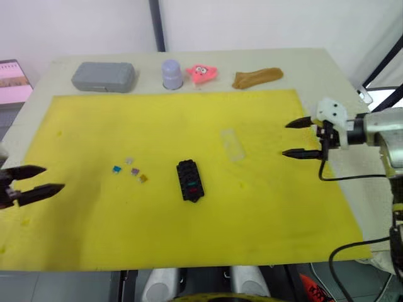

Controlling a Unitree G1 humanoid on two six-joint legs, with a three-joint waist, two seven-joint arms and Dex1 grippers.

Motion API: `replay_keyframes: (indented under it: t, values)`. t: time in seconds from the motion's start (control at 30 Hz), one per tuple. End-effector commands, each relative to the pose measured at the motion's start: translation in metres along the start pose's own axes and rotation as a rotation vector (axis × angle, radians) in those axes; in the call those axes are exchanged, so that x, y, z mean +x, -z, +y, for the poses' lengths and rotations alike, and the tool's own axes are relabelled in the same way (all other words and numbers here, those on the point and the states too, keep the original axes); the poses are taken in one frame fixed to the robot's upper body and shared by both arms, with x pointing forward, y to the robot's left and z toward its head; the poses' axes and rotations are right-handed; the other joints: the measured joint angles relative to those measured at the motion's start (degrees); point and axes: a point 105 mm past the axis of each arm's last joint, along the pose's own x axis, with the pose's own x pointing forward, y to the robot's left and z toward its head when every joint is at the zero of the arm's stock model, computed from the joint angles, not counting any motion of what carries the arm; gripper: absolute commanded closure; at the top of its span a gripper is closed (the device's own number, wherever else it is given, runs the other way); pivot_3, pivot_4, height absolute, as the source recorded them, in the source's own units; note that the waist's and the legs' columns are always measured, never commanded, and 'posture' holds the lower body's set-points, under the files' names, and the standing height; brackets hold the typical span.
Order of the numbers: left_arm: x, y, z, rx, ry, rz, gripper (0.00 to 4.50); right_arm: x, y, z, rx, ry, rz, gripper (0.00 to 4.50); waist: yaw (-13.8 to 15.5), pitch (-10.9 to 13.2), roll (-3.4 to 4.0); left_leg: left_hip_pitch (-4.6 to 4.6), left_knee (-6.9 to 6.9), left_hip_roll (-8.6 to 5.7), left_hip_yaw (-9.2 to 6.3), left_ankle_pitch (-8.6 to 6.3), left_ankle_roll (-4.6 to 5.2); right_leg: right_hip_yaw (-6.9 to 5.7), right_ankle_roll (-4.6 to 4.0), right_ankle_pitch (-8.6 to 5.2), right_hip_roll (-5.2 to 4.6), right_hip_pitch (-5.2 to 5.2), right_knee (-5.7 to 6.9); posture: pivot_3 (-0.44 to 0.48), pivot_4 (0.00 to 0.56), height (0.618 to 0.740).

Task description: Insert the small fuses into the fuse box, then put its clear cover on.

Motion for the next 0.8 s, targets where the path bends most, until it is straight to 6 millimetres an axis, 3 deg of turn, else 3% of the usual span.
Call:
replay_keyframes:
  t: [0.03,0.17,0.33,0.43,0.53,0.8]
  values:
    - [0.016,-0.006,-0.007,-0.162,0.159,-0.031,0.0,0.019,-0.055,0.012,-0.144,-0.088,-0.132,0.05,0.0,0.0,0.0,-0.03,0.0,0.0,0.01,0.07,-0.12,0.0,0.0,0.0,0.0,-0.05,0.0,0.0,0.15,0.731]
    - [0.03,-0.017,0.002,-0.338,0.221,-0.096,0.0,0.04,-0.084,0.03,-0.226,-0.173,-0.214,0.05,0.2,0.0,-0.07,-0.2,0.12,-0.03,-0.01,0.16,-0.27,-0.03,0.01,0.0,0.06,-0.2,0.17,0.0,0.15,0.731]
    - [0.046,-0.012,0.009,-0.516,0.262,-0.087,0.0,0.066,-0.117,0.057,-0.302,-0.264,-0.308,0.05,0.1,0.0,-0.12,-0.24,0.23,-0.11,0.01,0.17,-0.26,-0.03,0.02,0.0,0.06,-0.23,0.27,0.0,0.15,0.731]
    - [0.051,-0.005,0.014,-0.567,0.247,-0.063,0.78,0.073,-0.122,0.065,-0.32,-0.284,-0.325,0.0,0.1,0.0,-0.12,-0.25,0.22,-0.1,-0.01,0.19,-0.3,-0.03,0.02,0.0,0.16,-0.28,0.33,0.0,0.15,0.731]
    - [0.058,-0.001,0.014,-0.616,0.265,-0.044,2.22,0.076,-0.122,0.069,-0.333,-0.296,-0.322,0.0,0.0,-0.1,-0.15,-0.25,0.22,-0.11,-0.01,0.19,-0.3,-0.03,0.02,0.0,0.16,-0.29,0.34,0.0,0.15,0.731]
    - [0.071,0.006,0.009,-0.688,0.309,-0.005,2.22,0.078,-0.119,0.073,-0.335,-0.303,-0.309,0.0,0.0,-0.1,-0.17,-0.25,0.23,-0.1,-0.01,0.2,-0.3,-0.03,0.02,0.0,0.17,-0.3,0.36,0.0,0.15,0.731]
